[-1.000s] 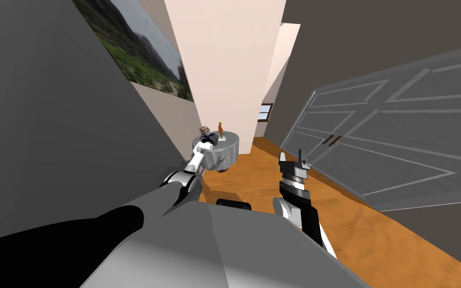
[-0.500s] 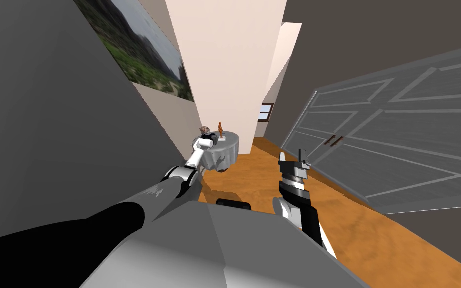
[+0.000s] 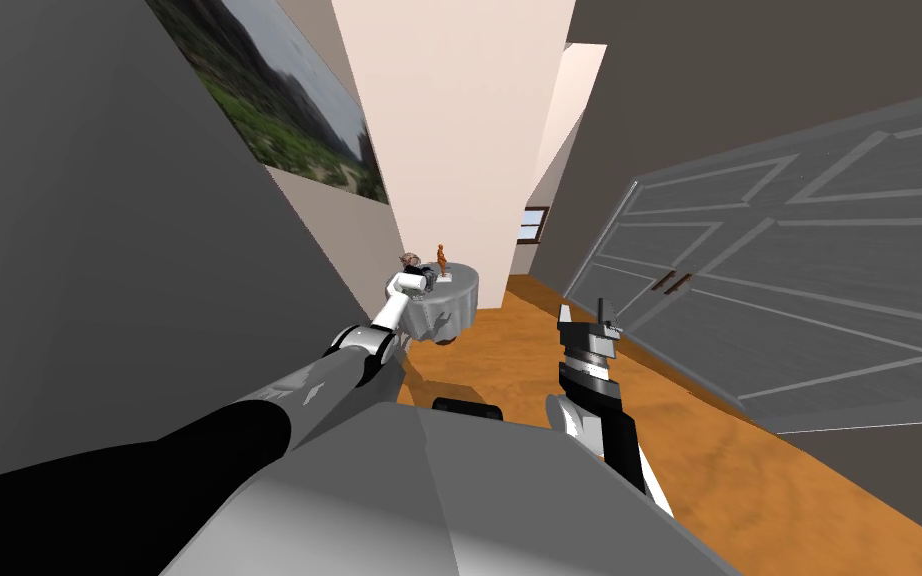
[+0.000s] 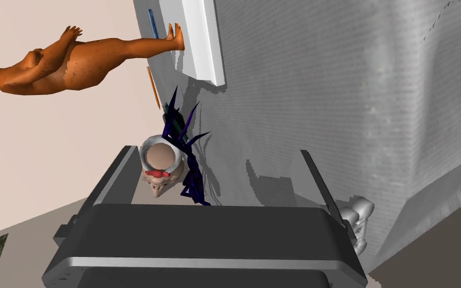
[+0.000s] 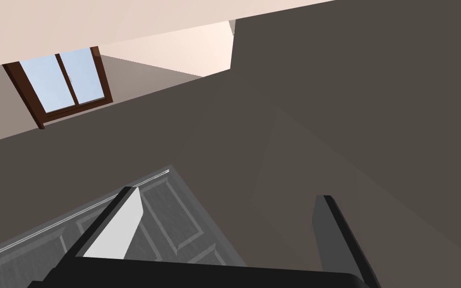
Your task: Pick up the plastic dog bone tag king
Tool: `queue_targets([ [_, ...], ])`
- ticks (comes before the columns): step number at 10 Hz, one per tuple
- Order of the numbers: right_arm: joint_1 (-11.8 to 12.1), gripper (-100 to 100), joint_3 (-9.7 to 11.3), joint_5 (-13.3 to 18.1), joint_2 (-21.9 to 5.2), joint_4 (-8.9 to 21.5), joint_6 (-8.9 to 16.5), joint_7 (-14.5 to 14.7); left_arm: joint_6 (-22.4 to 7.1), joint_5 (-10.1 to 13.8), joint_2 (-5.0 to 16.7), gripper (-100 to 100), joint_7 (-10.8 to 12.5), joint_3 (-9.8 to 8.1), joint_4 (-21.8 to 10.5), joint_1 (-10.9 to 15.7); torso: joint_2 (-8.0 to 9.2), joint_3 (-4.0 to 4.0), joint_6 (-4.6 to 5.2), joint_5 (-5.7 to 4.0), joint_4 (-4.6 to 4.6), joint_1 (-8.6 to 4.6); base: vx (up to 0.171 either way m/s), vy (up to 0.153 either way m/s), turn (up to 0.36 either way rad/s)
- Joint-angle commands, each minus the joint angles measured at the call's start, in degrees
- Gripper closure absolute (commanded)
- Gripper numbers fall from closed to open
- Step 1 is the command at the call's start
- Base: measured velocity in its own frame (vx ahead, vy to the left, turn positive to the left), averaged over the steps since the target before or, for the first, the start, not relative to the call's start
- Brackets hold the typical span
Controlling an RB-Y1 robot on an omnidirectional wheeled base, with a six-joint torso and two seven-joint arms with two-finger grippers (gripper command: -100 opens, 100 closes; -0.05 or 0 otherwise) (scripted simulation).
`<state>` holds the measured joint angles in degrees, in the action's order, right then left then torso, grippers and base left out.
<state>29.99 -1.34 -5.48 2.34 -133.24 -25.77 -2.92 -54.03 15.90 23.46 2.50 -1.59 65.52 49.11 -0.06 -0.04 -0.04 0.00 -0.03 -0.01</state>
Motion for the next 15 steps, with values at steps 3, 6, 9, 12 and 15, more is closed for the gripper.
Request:
queue_targets([
  [3, 0.0, 0, 0.0, 0.0, 0.0, 0.0, 0.0, 0.0, -5.26, -0.01, 0.5, -100, -0.22, -0.36, -2.62, 2.36, -0.03, -0.02, 0.0, 0.0, -0.01, -0.01, 0.017, -0.008, 0.017],
  [6, 0.0, 0, 0.0, 0.0, 0.0, 0.0, 0.0, 0.0, -9.21, -0.04, 0.96, -100, -0.54, -0.73, -5.48, 4.6, -0.04, -0.02, 0.0, 0.0, -0.01, 0.01, 0.02, -0.005, 0.016],
  [9, 0.0, 0, 0.0, 0.0, 0.0, 0.0, 0.0, 0.0, -13.05, -0.14, 1.38, -100, -0.86, -1.12, -8.27, 6.66, -0.08, -0.05, 0.0, 0.01, -0.02, 0.03, 0.028, -0.002, 0.017],
  [12, 0.0, 0, 0.0, 0.0, 0.0, 0.0, 0.0, 0.0, -18.3, -0.54, 2.1, -100, -1.46, -1.96, -13.5, 10.21, -0.05, -0.03, 0.0, 0.01, -0.02, 0.02, 0.032, 0.0, 0.026],
  [15, 0.0, 0, 0.0, 0.0, 0.0, 0.0, 0.0, 0.0, -22.66, -0.82, 2.39, -100, -1.75, -2.4, -16.05, 11.71, -0.07, -0.05, 0.0, 0.01, -0.03, 0.03, 0.037, -0.001, 0.014],
])
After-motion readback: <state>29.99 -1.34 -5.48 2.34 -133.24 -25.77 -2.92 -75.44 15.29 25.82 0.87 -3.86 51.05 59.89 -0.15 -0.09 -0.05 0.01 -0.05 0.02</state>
